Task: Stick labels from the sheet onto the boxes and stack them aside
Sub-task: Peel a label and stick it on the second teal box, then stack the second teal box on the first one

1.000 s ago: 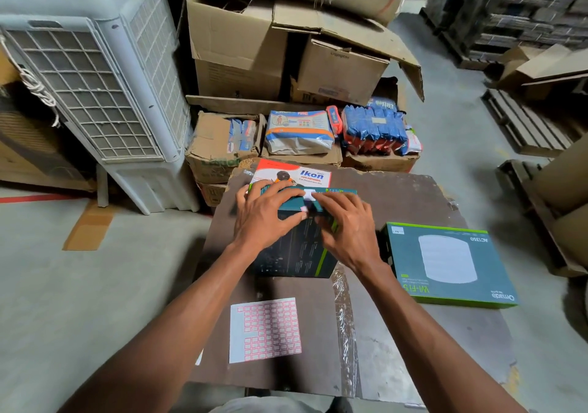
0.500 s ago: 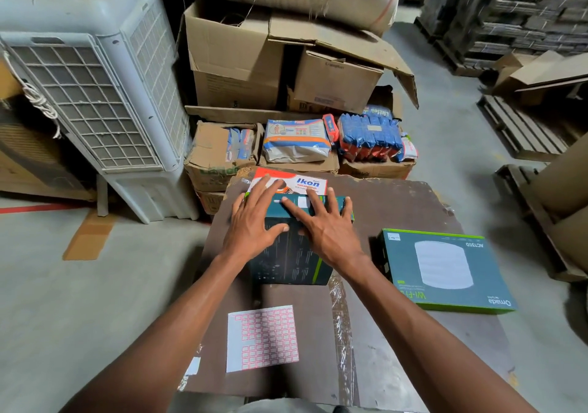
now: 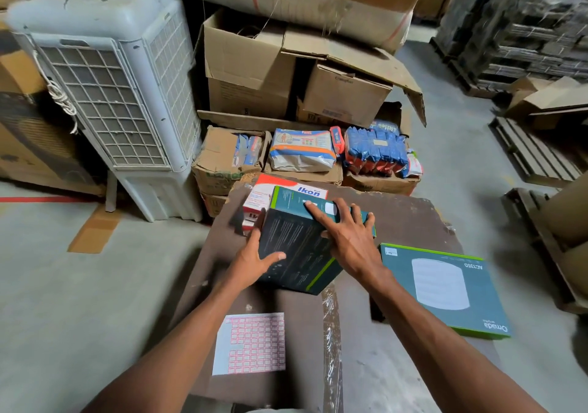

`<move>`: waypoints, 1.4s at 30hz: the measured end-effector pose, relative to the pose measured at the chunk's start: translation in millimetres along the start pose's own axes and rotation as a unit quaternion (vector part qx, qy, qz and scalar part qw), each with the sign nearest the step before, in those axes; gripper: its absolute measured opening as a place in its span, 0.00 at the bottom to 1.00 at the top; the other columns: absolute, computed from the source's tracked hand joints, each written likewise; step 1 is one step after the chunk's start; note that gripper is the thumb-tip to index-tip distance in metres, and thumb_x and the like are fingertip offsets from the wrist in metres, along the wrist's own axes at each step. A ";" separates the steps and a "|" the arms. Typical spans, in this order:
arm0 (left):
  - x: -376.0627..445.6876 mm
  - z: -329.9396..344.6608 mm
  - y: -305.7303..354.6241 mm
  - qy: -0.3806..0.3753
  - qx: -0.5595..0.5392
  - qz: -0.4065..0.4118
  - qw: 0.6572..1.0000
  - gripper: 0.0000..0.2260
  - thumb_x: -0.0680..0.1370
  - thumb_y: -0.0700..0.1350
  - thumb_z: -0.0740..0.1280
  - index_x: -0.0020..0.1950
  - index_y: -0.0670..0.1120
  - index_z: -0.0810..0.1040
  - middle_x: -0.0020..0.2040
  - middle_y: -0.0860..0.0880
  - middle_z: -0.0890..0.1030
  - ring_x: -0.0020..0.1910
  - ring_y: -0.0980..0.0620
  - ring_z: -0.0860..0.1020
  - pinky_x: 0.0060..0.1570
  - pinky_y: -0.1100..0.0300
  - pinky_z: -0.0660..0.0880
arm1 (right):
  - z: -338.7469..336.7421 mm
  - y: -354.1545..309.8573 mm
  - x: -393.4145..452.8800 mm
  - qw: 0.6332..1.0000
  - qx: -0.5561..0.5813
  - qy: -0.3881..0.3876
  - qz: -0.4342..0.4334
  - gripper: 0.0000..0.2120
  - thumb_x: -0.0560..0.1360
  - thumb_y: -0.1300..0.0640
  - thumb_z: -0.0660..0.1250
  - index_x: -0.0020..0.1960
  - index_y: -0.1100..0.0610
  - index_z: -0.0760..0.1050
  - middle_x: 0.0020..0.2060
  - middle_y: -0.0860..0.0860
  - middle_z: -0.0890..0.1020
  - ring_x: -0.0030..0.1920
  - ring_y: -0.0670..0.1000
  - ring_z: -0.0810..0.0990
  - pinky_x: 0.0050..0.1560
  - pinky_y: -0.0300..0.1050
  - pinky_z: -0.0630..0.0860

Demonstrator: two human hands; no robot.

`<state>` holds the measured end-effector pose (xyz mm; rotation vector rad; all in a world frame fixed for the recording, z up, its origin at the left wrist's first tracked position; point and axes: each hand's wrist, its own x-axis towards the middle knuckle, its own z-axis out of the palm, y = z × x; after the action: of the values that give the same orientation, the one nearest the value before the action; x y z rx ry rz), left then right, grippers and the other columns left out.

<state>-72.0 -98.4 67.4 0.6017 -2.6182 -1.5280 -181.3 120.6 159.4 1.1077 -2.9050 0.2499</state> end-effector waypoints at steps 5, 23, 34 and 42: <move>12.1 4.2 1.1 0.036 -0.005 0.060 0.998 0.48 0.73 0.48 0.78 0.80 0.68 0.48 0.80 0.53 0.61 0.78 0.49 0.63 0.74 0.43 0.66 | 12.0 20.8 -18.7 0.995 0.086 0.044 0.038 0.45 0.81 0.58 0.66 0.79 0.29 0.39 0.75 0.56 0.59 0.73 0.61 0.62 0.70 0.78 0.60; 21.9 52.4 24.3 -0.012 0.470 0.137 0.872 0.43 0.79 0.55 0.69 0.77 0.73 0.38 0.79 0.44 0.59 0.77 0.39 0.56 0.70 0.32 0.51 | 74.2 51.9 -54.5 0.828 0.507 0.009 0.241 0.48 0.74 0.53 0.77 0.81 0.37 0.49 0.73 0.50 0.69 0.71 0.53 0.71 0.71 0.57 0.72; 24.4 50.3 24.1 -0.039 0.391 0.117 0.912 0.41 0.77 0.61 0.69 0.82 0.61 0.47 0.76 0.52 0.64 0.75 0.48 0.60 0.73 0.38 0.50 | 69.9 56.6 -17.5 0.780 0.483 -0.014 0.396 0.21 0.82 0.38 0.60 0.65 0.52 0.76 0.59 0.56 0.80 0.53 0.55 0.80 0.54 0.61 0.82; 30.3 -0.8 5.1 0.018 0.363 -0.027 0.931 0.33 0.76 0.76 0.54 0.77 0.62 0.65 0.78 0.55 0.65 0.79 0.47 0.58 0.70 0.25 0.43 | 62.1 64.4 5.2 0.690 0.500 -0.106 0.513 0.12 0.80 0.54 0.63 0.57 0.61 0.76 0.50 0.62 0.81 0.45 0.61 0.80 0.37 0.60 0.82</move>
<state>-101.3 -107.6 67.6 0.7193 -3.1142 -0.4842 -225.7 154.7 89.4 -0.8668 -3.1162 1.9404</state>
